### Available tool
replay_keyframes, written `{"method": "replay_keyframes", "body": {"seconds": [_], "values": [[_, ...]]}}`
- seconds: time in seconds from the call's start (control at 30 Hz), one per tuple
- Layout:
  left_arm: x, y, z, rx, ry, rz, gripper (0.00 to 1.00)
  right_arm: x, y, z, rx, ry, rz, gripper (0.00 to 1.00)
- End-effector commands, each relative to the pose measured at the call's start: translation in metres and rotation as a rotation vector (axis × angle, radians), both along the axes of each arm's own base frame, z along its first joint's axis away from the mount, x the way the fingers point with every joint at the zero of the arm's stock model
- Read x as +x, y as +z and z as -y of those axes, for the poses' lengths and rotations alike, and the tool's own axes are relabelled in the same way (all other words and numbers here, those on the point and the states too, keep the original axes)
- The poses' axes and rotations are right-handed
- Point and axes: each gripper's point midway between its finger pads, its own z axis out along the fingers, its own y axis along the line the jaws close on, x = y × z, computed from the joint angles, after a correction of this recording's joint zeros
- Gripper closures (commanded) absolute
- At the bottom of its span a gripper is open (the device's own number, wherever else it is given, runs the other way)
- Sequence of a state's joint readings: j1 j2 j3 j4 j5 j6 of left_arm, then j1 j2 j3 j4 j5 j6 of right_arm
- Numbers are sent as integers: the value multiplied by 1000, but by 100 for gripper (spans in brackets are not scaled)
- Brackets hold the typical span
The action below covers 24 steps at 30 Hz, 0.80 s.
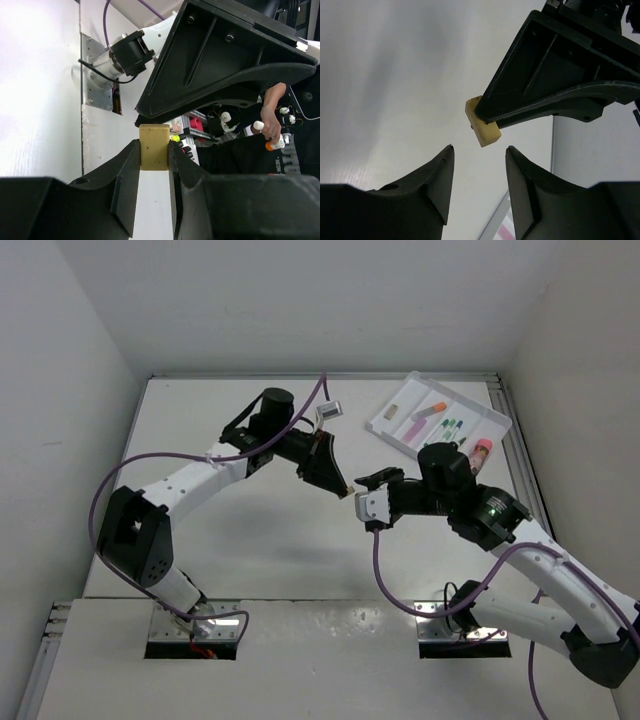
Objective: Sort the stationery into containers
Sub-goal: Pass the stationery from the left arm to the right
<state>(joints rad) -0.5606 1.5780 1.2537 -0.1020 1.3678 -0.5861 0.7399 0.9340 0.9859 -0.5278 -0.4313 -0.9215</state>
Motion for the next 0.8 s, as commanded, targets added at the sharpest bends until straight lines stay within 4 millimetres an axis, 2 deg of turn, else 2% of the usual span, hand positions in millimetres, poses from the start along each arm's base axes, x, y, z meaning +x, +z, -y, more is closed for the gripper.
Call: {"method": "replay_keyframes", "body": {"seconds": [0.0,0.27,0.43,0.63,0.7,0.77], "values": [[-9,6,1,-30,-36,44,100,-3,14,-8,14,48,40,55],[-13,-1,4,-17,-39,44,100,-6,17,-14,26,69,48,56],[-11,-4,5,-11,-31,46,100,-13,15,-16,13,94,50,62],[-11,-3,6,-9,-29,54,100,-11,8,-16,-11,89,46,67],[-12,-3,6,-11,-29,65,100,-10,10,-18,-7,89,47,71],[-14,-3,5,-10,-30,68,100,-10,10,-19,1,85,40,83]]}}
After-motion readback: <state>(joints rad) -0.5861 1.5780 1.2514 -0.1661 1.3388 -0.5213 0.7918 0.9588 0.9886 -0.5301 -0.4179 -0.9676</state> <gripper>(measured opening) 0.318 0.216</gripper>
